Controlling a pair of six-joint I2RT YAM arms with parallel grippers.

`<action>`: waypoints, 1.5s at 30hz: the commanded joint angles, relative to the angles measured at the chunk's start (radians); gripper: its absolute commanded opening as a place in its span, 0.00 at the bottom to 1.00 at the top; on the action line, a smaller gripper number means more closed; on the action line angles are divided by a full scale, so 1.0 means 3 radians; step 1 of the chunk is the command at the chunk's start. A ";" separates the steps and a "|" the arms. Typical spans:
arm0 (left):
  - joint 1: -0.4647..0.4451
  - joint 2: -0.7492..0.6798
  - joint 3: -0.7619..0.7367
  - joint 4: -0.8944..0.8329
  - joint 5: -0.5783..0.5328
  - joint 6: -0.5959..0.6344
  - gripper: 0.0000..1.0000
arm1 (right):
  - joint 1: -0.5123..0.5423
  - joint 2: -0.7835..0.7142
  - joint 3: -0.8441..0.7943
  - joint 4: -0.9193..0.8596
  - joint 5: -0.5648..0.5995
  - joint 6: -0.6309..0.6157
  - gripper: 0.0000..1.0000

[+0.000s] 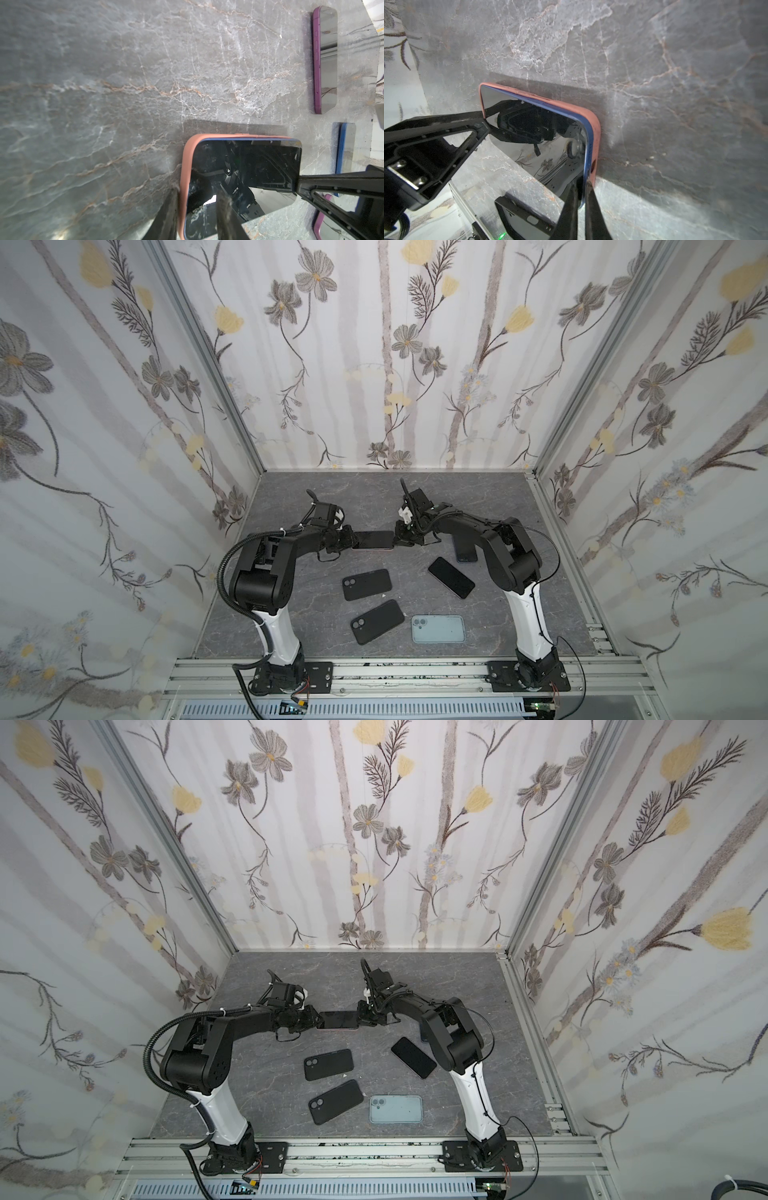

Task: Put the phone into the phone case

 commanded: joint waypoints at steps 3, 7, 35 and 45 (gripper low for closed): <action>-0.0014 -0.0005 -0.0015 -0.0155 0.0087 0.0001 0.31 | 0.0048 0.0105 0.0078 -0.0380 0.0241 -0.0147 0.10; -0.0016 -0.0009 -0.0020 -0.0160 0.0086 0.0010 0.31 | 0.0081 0.0172 0.0115 -0.0456 0.0299 -0.0183 0.10; -0.0014 0.0006 -0.0023 -0.0160 0.0086 0.0022 0.30 | 0.0156 0.0636 0.0117 -0.0795 0.0727 -0.0336 0.06; -0.0011 -0.0016 -0.0022 -0.0181 0.0016 0.0025 0.30 | 0.0195 0.0755 0.0104 -0.0828 0.0866 -0.0353 0.05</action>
